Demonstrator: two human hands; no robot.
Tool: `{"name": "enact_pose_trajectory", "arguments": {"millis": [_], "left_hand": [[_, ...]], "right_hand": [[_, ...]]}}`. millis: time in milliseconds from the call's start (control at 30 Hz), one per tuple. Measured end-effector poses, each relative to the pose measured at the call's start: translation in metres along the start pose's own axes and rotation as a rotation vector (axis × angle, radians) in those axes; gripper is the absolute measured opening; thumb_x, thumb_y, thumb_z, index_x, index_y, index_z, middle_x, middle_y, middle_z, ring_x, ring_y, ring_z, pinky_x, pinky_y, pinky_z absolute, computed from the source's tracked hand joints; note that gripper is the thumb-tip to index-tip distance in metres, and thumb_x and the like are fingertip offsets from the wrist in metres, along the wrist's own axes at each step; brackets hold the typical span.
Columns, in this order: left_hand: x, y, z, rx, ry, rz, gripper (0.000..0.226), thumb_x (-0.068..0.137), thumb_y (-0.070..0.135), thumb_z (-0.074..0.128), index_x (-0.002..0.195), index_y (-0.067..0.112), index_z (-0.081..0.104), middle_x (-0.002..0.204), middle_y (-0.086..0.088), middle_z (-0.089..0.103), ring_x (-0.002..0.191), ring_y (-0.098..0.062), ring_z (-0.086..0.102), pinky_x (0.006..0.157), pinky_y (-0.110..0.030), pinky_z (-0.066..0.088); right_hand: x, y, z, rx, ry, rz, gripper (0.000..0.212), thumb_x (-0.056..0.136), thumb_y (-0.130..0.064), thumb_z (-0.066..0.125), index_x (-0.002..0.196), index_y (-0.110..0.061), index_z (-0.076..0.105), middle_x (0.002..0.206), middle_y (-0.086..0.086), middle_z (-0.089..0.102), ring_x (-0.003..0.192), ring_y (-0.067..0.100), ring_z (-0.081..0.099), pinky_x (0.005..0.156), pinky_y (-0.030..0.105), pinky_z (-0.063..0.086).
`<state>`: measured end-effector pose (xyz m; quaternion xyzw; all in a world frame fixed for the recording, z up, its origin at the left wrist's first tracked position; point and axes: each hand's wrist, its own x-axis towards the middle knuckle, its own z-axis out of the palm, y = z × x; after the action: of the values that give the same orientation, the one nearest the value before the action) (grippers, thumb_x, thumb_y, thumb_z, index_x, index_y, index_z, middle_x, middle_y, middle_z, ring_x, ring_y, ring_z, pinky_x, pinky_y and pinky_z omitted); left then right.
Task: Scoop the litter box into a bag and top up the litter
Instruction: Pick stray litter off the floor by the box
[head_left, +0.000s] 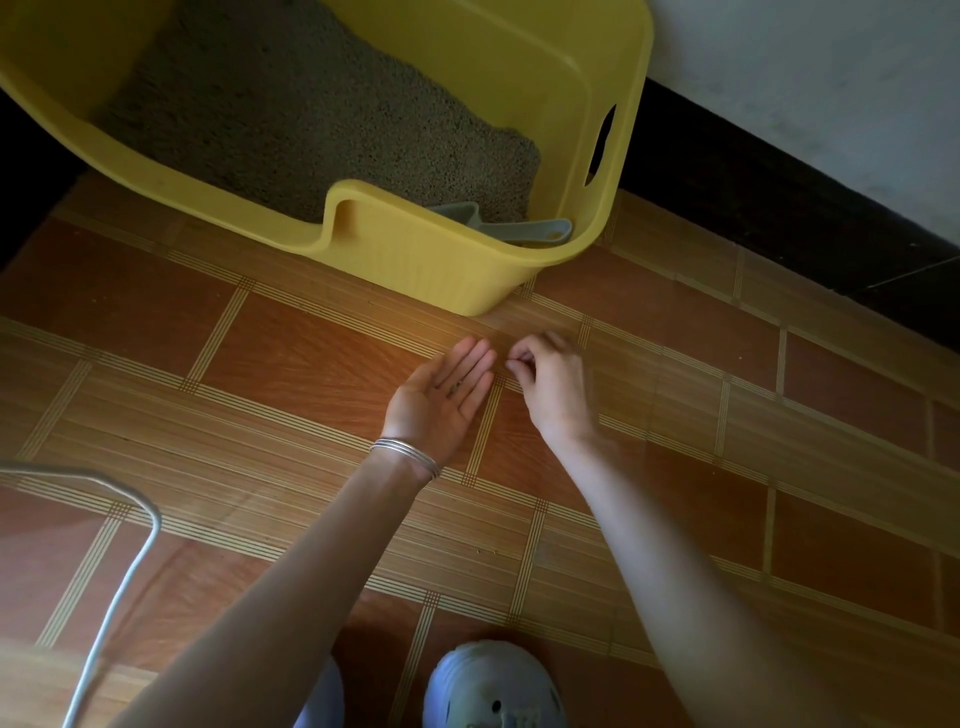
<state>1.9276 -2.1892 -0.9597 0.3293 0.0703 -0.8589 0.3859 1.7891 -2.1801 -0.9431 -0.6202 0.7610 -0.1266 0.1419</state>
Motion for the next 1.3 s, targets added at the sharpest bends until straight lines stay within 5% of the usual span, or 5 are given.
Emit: {"name": "enact_pose_trajectory", "arguments": {"millis": [633, 967, 1300], "left_hand": [[-0.001, 0.001, 0.0, 0.01, 0.0, 0.004, 0.039, 0.101, 0.02, 0.028, 0.114, 0.001, 0.059, 0.118, -0.014, 0.065, 0.111, -0.023, 0.061, 0.096, -0.033, 0.046], [0.001, -0.002, 0.003, 0.011, 0.016, 0.003, 0.038, 0.1, 0.02, 0.029, 0.113, 0.002, 0.06, 0.114, -0.013, 0.066, 0.105, -0.021, 0.063, 0.088, -0.029, 0.05], [-0.002, 0.001, 0.004, -0.079, 0.022, -0.019, 0.038, 0.1, 0.018, 0.03, 0.111, -0.001, 0.061, 0.117, -0.016, 0.065, 0.111, -0.025, 0.061, 0.099, -0.035, 0.045]], "right_hand": [[-0.005, 0.001, 0.005, -0.225, 0.079, -0.093, 0.006, 0.085, -0.014, 0.062, 0.088, -0.009, 0.064, 0.087, 0.008, 0.067, 0.088, 0.029, 0.056, 0.076, 0.039, 0.041], [-0.02, -0.021, -0.003, 0.343, 0.042, -0.147, 0.007, 0.086, -0.013, 0.063, 0.087, -0.007, 0.064, 0.089, 0.003, 0.065, 0.086, 0.019, 0.057, 0.076, 0.025, 0.044], [-0.013, 0.019, -0.019, 0.347, 0.14, 0.077, 0.016, 0.08, -0.012, 0.069, 0.095, -0.01, 0.069, 0.092, 0.0, 0.071, 0.082, 0.01, 0.065, 0.075, 0.011, 0.046]]}}
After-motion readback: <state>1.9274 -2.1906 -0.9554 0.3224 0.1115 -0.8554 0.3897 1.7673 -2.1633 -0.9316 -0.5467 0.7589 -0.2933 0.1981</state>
